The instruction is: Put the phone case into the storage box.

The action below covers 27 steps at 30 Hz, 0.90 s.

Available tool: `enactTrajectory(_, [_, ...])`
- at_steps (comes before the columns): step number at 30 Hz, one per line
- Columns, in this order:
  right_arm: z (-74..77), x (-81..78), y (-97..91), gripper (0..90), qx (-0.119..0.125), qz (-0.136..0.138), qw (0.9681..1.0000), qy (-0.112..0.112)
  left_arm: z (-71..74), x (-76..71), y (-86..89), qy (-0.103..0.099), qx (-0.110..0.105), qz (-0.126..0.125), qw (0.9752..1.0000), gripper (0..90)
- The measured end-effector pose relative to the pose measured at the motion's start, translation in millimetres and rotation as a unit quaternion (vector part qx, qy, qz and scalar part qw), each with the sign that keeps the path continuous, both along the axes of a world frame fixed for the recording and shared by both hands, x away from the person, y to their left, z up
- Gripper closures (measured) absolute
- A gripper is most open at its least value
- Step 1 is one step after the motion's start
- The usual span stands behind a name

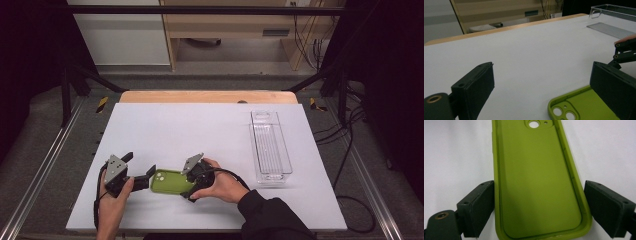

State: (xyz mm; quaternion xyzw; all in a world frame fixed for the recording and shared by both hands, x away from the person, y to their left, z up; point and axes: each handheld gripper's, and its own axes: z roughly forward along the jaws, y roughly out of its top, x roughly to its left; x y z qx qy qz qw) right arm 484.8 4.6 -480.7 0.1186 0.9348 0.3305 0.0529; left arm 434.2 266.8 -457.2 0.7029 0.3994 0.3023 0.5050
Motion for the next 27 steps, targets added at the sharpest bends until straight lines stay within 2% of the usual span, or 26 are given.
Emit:
enactTrajectory(9, [2.0, -1.2, 1.0, 15.8, -0.005, 0.001, 1.0000, 0.000, 0.5, -0.1, 1.8, -0.001, -0.002, 0.004, 1.0000, 5.1])
enactTrajectory(14, [2.6, -4.4, -0.3, 16.9, -0.003, -0.013, 0.9999, 0.001, 1.8, -1.5, 4.2, -0.004, -0.004, 0.009, 0.9999, 5.1])
enactTrajectory(19, [4.3, -9.3, -4.1, 17.2, 0.009, -0.028, 0.9994, -0.020, 3.3, -2.4, 5.9, -0.009, -0.009, 0.014, 0.9998, 5.1])
enactTrajectory(24, [9.3, -11.2, -11.8, 17.4, 0.020, -0.052, 0.9974, -0.047, 5.1, -3.8, 6.8, -0.011, -0.017, 0.015, 0.9997, 5.1])
enactTrajectory(27, [12.3, -11.0, -17.9, 17.5, 0.029, -0.066, 0.9961, -0.052, 6.0, -5.1, 7.2, -0.009, -0.023, 0.014, 0.9996, 5.1])
